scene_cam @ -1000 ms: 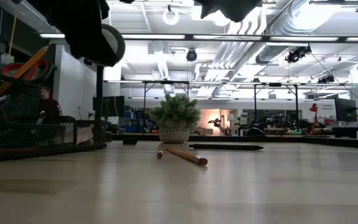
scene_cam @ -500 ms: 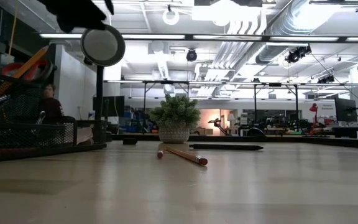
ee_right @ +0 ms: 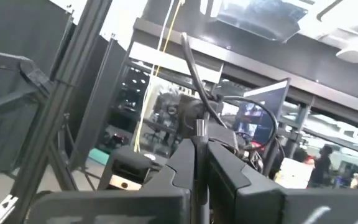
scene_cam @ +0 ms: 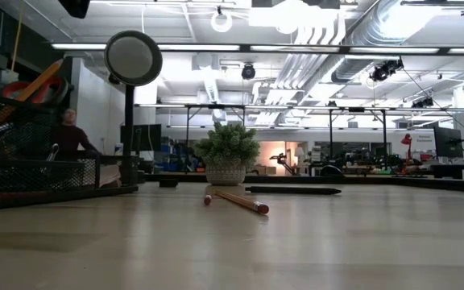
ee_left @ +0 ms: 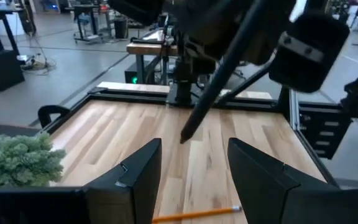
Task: Pick and place office supplies into organizer
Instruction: Put the left black pen into the desk organizer
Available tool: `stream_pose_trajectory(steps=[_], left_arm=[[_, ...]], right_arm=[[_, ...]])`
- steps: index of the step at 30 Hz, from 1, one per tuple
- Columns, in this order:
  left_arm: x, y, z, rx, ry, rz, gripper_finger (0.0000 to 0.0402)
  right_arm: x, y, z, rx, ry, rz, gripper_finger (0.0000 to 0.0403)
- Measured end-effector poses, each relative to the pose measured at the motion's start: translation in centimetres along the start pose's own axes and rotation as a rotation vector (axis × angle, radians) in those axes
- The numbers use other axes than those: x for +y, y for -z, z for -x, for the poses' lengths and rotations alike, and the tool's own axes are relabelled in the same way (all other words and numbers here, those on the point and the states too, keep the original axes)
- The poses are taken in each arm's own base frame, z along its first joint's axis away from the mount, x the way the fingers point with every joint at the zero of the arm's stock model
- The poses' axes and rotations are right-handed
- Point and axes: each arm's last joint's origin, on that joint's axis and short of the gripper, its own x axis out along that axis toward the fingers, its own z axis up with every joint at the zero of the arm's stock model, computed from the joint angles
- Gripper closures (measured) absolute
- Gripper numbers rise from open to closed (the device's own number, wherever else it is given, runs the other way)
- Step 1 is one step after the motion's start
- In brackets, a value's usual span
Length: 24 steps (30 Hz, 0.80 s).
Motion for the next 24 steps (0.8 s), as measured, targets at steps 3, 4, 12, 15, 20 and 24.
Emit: stream_pose_trajectory(steps=[3, 4, 12, 15, 20, 24], left_arm=[[-0.1, -0.1, 0.0, -0.038, 0.014, 0.024, 0.0229], [-0.2, -0.2, 0.0, -0.058, 0.021, 0.03, 0.0229], [-0.9, -0.6, -0.8, -0.18, 0.049, -0.022, 0.0229], [-1.3, -0.6, -1.3, -0.196, 0.045, -0.046, 0.0229], [-1.9, -0.4, -2.0, -0.2, 0.043, -0.068, 0.0229], [-2.2, -0.3, -2.4, -0.21, 0.041, -0.067, 0.0229]], right_arm=[[-0.3, -0.1, 0.0, -0.03, -0.017, -0.018, 0.0388], [-0.5, -0.1, 0.0, -0.041, -0.02, -0.024, 0.0388], [-1.3, 0.0, 0.1, -0.059, -0.02, -0.025, 0.0388], [-1.6, 0.1, 0.1, -0.061, -0.028, -0.034, 0.0388], [-1.6, 0.1, 0.1, -0.061, -0.03, -0.035, 0.0388], [-1.6, 0.1, 0.1, -0.062, -0.031, -0.033, 0.0388]])
